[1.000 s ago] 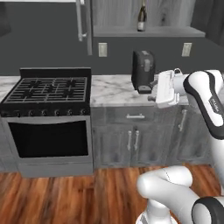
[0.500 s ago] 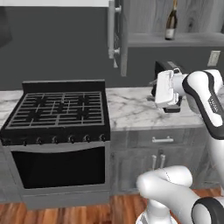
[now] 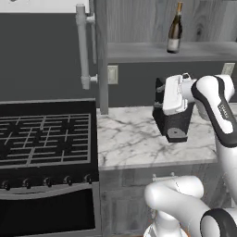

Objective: Open the cabinet directly in front. Then move the wine and the mug to the dining counter with the candle on it.

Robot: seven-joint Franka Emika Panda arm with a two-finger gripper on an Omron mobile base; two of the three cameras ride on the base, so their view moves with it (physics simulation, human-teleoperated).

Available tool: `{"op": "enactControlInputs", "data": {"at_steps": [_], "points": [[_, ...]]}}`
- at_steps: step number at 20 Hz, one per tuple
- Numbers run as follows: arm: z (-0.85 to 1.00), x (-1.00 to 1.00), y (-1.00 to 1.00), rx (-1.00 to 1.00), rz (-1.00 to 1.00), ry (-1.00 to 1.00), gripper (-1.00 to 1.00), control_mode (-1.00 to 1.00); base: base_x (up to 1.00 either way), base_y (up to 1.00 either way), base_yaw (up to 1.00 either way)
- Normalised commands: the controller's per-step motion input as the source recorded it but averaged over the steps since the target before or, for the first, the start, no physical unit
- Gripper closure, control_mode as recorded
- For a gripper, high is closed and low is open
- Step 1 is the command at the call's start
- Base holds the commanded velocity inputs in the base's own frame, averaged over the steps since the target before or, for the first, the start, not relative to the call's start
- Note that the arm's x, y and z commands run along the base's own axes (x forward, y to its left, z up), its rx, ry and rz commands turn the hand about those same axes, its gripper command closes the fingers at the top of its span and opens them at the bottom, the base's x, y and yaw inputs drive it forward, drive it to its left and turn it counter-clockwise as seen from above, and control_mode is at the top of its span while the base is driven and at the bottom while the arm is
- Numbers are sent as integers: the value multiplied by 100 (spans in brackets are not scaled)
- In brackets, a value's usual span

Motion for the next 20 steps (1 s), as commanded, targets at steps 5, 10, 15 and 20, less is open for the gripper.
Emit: {"op": "enactControlInputs", "data": {"at_steps": [5, 10, 15, 20], "points": [[0, 0, 0, 0, 0, 0, -100, 100, -1, -25, -1], [0, 0, 0, 0, 0, 0, -100, 100, -28, -90, -7], [0, 0, 0, 0, 0, 0, -100, 100, 0, -10, 0], [19, 0, 0, 1, -4, -3, -100, -100, 0, -1, -1]]}}
